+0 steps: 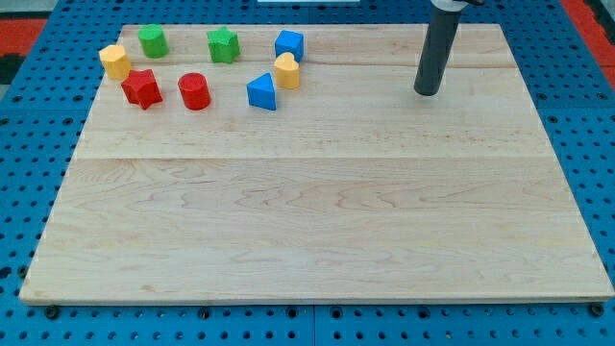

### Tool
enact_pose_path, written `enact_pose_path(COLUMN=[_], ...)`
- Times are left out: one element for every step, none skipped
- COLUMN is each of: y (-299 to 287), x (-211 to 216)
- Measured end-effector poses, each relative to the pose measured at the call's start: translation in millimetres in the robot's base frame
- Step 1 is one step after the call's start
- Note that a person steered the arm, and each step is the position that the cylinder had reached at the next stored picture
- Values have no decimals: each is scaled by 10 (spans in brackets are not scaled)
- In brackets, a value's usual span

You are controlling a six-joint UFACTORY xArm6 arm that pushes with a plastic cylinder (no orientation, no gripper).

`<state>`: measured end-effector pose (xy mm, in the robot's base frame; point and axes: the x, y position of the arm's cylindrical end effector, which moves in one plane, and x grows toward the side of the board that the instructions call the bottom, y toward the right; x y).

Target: Move the cube into the green star

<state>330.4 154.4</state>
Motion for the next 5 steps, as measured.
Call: enact_pose_path(y=[0, -204, -984, -1751, -2140], x=[0, -504, -845, -887, -894])
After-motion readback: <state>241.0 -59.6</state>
